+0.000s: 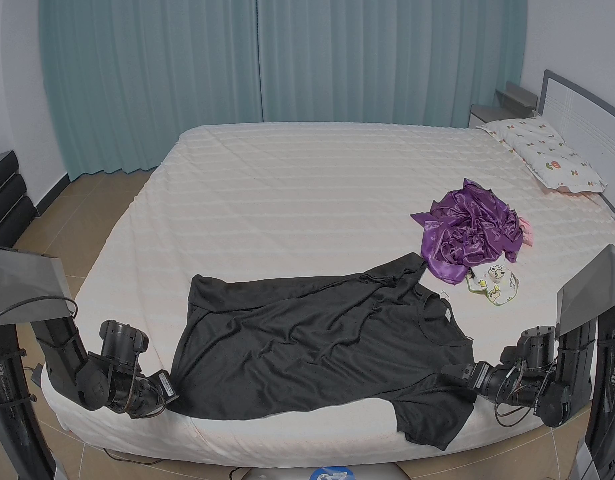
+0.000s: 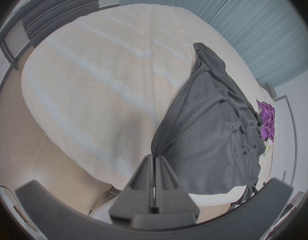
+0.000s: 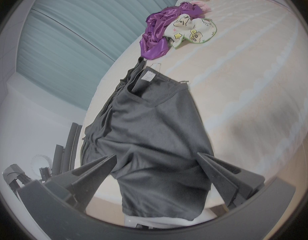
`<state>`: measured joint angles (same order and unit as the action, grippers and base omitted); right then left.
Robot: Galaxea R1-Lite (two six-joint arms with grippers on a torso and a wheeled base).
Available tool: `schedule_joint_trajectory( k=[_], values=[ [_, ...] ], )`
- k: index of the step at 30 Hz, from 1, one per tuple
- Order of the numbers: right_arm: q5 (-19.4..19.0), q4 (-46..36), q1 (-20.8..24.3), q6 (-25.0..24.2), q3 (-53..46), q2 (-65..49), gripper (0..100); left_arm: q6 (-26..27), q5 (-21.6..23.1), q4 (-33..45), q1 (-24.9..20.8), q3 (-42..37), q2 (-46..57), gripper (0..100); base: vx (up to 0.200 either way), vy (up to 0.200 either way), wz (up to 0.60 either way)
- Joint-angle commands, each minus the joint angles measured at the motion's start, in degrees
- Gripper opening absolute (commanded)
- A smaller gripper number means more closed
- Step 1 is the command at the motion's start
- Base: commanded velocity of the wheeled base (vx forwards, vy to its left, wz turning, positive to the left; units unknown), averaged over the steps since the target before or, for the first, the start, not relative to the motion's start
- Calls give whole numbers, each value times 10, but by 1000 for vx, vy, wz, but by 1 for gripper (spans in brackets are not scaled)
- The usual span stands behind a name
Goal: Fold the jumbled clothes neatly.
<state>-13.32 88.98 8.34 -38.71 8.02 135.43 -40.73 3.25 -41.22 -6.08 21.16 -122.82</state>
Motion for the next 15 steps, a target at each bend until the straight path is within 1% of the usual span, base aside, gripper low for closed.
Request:
schedule_joint_trajectory(
  k=[1, 4, 7, 11, 14, 15],
  values=[
    [19, 8, 0, -1, 35, 31, 100, 0, 5, 4, 49, -9, 40, 0, 0, 0, 0],
    [20, 6, -1, -1, 71, 49, 100, 1, 7, 5, 59, -11, 43, 0, 0, 0, 0],
    [21, -1, 0, 0, 89, 56, 100, 1, 7, 5, 59, -12, 40, 0, 0, 0, 0],
    [23, -9, -13, 2, 109, 54, 100, 0, 7, 6, 62, -12, 41, 0, 0, 0, 0],
    [24, -26, -17, 2, 123, 56, 100, 0, 8, 6, 62, -14, 41, 0, 0, 0, 0],
    [24, -43, -24, 2, 143, 54, 100, -1, 7, 7, 63, -12, 39, 0, 0, 0, 0]
  ],
)
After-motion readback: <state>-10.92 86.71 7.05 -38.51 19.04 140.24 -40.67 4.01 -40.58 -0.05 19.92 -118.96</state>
